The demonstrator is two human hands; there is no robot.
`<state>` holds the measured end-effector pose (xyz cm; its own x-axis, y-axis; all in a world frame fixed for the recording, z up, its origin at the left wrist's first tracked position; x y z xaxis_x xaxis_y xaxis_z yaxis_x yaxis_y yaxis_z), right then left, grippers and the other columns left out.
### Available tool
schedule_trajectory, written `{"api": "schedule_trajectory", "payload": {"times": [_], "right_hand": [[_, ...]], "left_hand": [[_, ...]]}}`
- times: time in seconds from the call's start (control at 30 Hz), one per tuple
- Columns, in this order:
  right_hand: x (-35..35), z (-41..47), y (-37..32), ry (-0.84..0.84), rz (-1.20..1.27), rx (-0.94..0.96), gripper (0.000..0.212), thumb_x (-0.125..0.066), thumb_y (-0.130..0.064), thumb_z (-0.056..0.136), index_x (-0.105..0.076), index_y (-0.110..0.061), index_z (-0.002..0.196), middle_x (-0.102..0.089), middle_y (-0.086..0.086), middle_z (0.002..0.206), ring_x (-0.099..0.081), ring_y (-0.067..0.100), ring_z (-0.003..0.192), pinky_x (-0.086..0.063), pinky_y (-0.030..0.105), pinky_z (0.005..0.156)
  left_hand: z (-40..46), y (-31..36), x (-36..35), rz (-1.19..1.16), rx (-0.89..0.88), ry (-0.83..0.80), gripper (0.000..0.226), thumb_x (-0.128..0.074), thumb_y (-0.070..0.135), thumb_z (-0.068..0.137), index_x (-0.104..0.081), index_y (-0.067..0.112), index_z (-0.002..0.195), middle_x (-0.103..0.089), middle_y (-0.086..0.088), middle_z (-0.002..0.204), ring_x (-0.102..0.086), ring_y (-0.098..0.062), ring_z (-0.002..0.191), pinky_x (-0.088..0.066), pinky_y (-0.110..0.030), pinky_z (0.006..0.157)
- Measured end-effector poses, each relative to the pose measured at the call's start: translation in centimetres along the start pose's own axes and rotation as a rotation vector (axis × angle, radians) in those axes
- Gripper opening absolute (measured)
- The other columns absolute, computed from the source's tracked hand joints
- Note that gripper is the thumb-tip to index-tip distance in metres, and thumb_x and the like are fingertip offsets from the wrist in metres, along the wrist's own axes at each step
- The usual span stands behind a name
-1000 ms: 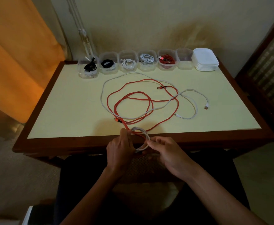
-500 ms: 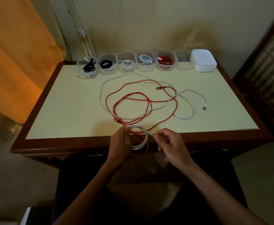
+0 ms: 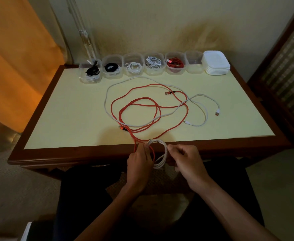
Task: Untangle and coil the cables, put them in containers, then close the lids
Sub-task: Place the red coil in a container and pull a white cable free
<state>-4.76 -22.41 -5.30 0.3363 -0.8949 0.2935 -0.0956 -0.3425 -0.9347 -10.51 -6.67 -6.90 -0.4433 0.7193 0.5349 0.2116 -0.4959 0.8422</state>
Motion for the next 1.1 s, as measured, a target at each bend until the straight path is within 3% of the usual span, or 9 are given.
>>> {"api": "schedule_trajectory", "payload": {"times": [0.1, 0.2, 0.27, 0.37, 0.5, 0.67, 0.8, 0.9, 1.1], "right_hand": [[-0.9, -0.6, 0.5, -0.104, 0.079, -0.106, 0.017, -0.059, -0.021, 0.098, -0.074, -0.014, 0.094, -0.075, 0.002, 0.085, -0.07, 0.005, 0.081, -0.052, 0.023, 0.073], [-1.7, -1.0, 1.6, -0.188, 0.28, -0.231, 0.022, -0.052, -0.012, 0.101, -0.074, -0.008, 0.1, -0.075, 0.012, 0.092, -0.072, 0.024, 0.092, -0.055, 0.04, 0.087], [-2.4, -1.2, 2.3, -0.242, 0.505, -0.336, 0.026, -0.048, -0.008, 0.101, -0.073, -0.003, 0.103, -0.071, 0.017, 0.086, -0.068, 0.031, 0.085, -0.053, 0.045, 0.08], [-3.3, -1.4, 2.1, -0.306, 0.677, -0.348, 0.028, -0.043, -0.005, 0.101, -0.068, 0.001, 0.112, -0.06, 0.01, 0.072, -0.06, 0.023, 0.073, -0.051, 0.041, 0.075], [-2.2, -0.7, 2.1, -0.182, 0.465, -0.191, 0.029, -0.046, -0.003, 0.101, -0.071, -0.009, 0.112, -0.07, 0.014, 0.085, -0.067, 0.031, 0.09, -0.053, 0.045, 0.094], [-1.2, -0.9, 0.5, -0.08, 0.303, -0.009, 0.027, -0.051, -0.002, 0.099, -0.071, -0.017, 0.11, -0.074, 0.005, 0.09, -0.071, 0.022, 0.092, -0.056, 0.038, 0.087], [-0.8, -0.9, 0.8, -0.064, 0.377, -0.022, 0.027, -0.05, -0.002, 0.099, -0.069, -0.015, 0.112, -0.075, 0.007, 0.102, -0.071, 0.02, 0.099, -0.056, 0.034, 0.087], [-0.6, -0.8, 2.1, 0.013, 0.467, -0.108, 0.025, -0.048, -0.006, 0.102, -0.069, -0.013, 0.111, -0.075, 0.011, 0.097, -0.071, 0.024, 0.095, -0.054, 0.034, 0.08], [-0.5, -0.9, 4.3, 0.166, 0.763, -0.295, 0.021, -0.049, -0.012, 0.102, -0.068, -0.008, 0.112, -0.074, 0.016, 0.1, -0.073, 0.026, 0.094, -0.057, 0.037, 0.08]], "left_hand": [[-0.2, 0.9, -0.6, 0.0, -0.059, -0.057, 0.023, -0.037, 0.025, 0.104, -0.056, 0.015, 0.096, -0.061, 0.006, 0.068, -0.06, -0.011, 0.055, -0.051, -0.032, 0.048], [-0.1, 1.3, -1.4, -0.041, -0.084, -0.147, 0.023, -0.036, 0.028, 0.103, -0.056, 0.017, 0.098, -0.063, 0.004, 0.073, -0.064, -0.013, 0.059, -0.055, -0.041, 0.055], [0.1, 1.1, -1.6, -0.086, -0.066, -0.17, 0.024, -0.037, 0.029, 0.103, -0.057, 0.018, 0.098, -0.065, 0.002, 0.078, -0.066, -0.012, 0.063, -0.055, -0.043, 0.059], [0.3, 0.9, -0.8, -0.058, -0.05, -0.098, 0.018, -0.043, 0.029, 0.102, -0.055, 0.017, 0.096, -0.063, 0.004, 0.077, -0.063, -0.009, 0.062, -0.055, -0.041, 0.058], [0.5, 0.9, 1.1, 0.098, -0.012, 0.02, 0.037, -0.049, 0.046, 0.095, -0.06, 0.018, 0.074, -0.061, 0.003, 0.059, -0.06, -0.012, 0.051, -0.055, -0.043, 0.053], [0.6, -0.5, -1.0, -0.155, 0.327, -0.253, 0.046, -0.064, 0.047, 0.088, -0.07, 0.006, 0.07, -0.07, -0.009, 0.064, -0.067, -0.036, 0.065, -0.055, -0.041, 0.059], [0.3, 0.9, -1.5, -0.246, 0.296, -0.403, 0.023, -0.068, 0.022, 0.089, -0.072, 0.002, 0.079, -0.072, -0.015, 0.075, -0.06, -0.024, 0.06, -0.048, -0.028, 0.054], [0.2, 2.8, -0.8, -0.49, 0.169, -0.332, 0.016, -0.064, 0.019, 0.091, -0.07, 0.005, 0.087, -0.073, -0.009, 0.081, -0.069, -0.022, 0.07, -0.057, -0.039, 0.069], [-1.4, 3.5, -1.2, -0.721, 0.075, -0.249, 0.02, -0.059, 0.014, 0.089, -0.067, -0.002, 0.098, -0.074, -0.011, 0.1, -0.071, -0.026, 0.097, -0.058, -0.035, 0.08]]}}
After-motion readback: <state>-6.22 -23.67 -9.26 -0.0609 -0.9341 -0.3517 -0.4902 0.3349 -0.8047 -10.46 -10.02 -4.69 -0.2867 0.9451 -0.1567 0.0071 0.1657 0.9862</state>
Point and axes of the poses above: each hand's wrist, its own z-axis towards the middle knuckle, its own x-axis out of the back of the hand, y = z × x, the point moved 10 cm from there along z, towards the middle knuckle
